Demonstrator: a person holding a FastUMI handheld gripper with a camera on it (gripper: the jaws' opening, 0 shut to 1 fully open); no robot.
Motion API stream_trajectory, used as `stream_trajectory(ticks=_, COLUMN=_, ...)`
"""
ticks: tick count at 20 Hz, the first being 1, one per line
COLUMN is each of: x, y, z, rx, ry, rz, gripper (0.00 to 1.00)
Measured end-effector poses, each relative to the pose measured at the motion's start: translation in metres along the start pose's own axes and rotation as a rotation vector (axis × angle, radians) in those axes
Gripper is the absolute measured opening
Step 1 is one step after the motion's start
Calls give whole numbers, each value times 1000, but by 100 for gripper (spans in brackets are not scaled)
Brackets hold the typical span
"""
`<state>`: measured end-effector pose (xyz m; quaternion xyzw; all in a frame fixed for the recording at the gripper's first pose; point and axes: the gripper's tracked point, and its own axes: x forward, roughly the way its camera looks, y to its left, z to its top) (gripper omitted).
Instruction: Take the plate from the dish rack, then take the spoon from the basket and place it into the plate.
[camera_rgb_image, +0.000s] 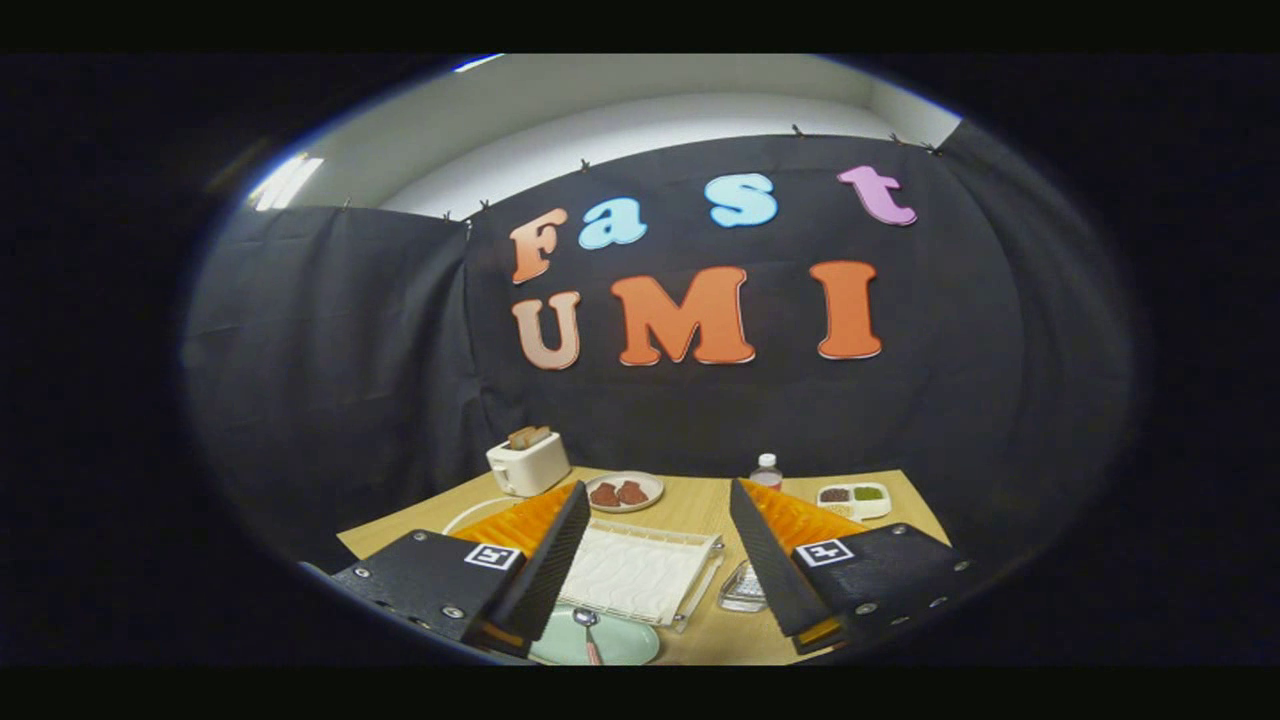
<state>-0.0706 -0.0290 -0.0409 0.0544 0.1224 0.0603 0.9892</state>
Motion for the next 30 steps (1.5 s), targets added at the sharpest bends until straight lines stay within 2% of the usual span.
stream_trajectory(ticks=5, x=2, y=-31, z=23, rx=-10, ry=-30, rz=-127, gripper=95)
stream_trajectory(ticks=13, x=-8, y=-51, z=48, rx=-59, ry=-114, rz=-243, gripper=97)
stream_trajectory(ticks=16, x=-8, y=-45, z=54, rx=-58, ry=-155, rz=-231, gripper=97)
stream_trajectory(ticks=20, x=-8, y=-53, z=59, rx=-67, ry=-211, rz=-266, gripper=97)
stream_trajectory(ticks=30, x=-13, y=-52, z=62, rx=-53, ry=-266, rz=-269, gripper=97)
